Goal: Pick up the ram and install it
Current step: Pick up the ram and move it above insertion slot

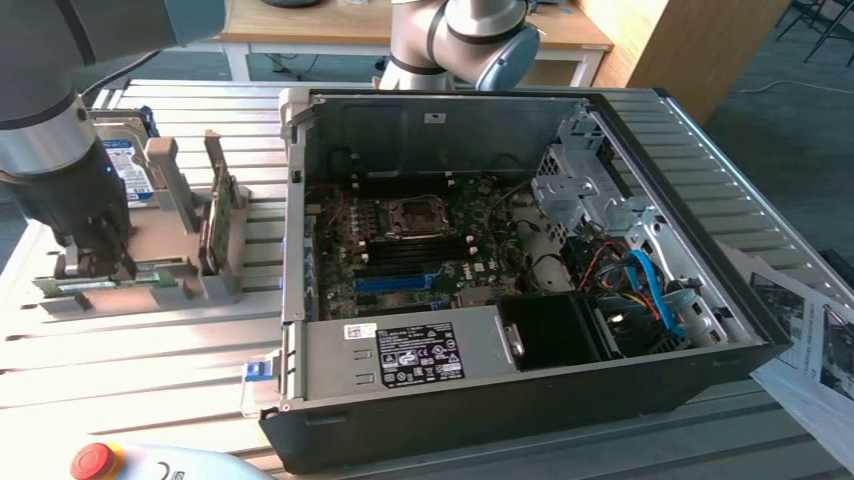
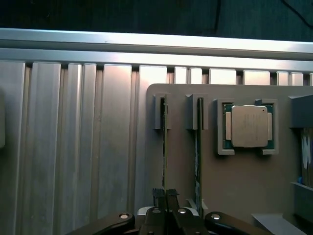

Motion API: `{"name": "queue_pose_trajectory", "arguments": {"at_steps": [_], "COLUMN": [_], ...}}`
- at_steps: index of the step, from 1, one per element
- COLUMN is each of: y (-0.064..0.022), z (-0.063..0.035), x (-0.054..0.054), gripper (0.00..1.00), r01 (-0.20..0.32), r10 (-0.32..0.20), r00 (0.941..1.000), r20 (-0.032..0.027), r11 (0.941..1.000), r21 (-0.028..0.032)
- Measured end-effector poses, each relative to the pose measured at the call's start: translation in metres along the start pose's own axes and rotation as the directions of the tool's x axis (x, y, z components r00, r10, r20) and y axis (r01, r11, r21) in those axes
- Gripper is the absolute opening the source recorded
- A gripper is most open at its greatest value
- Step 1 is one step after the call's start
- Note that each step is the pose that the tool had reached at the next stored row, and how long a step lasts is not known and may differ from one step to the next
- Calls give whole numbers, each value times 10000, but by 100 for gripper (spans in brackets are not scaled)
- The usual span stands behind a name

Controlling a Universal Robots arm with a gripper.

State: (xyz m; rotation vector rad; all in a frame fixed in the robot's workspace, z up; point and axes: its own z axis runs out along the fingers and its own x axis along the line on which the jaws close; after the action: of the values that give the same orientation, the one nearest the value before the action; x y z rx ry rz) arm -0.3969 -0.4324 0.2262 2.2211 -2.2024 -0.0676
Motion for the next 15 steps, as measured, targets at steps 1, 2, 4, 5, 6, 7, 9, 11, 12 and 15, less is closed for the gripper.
{"name": "queue_pose_trajectory", "arguments": {"at_steps": [1, 2, 4, 5, 6, 7, 9, 11, 12, 15], "y": [1, 2, 4, 4, 5, 6, 8, 10, 11, 13], "z": [-22, -42, -84, -105, -125, -147, -193, -239, -265, -342], "x": [0, -1, -2, -2, -2, -3, -4, -5, -6, -7], "gripper": [12, 12, 12, 12, 12, 12, 12, 12, 12, 12], "r01": [0, 0, 0, 0, 0, 0, 0, -1, -1, -1], "r10": [0, 0, 0, 0, 0, 0, 0, 1, 1, 1], "r00": [10000, 10000, 10000, 10000, 10000, 10000, 10000, 10000, 10000, 10000], "r20": [-1, -2, -6, -8, -11, -13, -17, -26, -30, -45], "r11": [10000, 10000, 10000, 10000, 10000, 10000, 10000, 10000, 10000, 10000], "r21": [-2, -2, -4, -6, -5, -5, -6, -6, -7, -7]}}
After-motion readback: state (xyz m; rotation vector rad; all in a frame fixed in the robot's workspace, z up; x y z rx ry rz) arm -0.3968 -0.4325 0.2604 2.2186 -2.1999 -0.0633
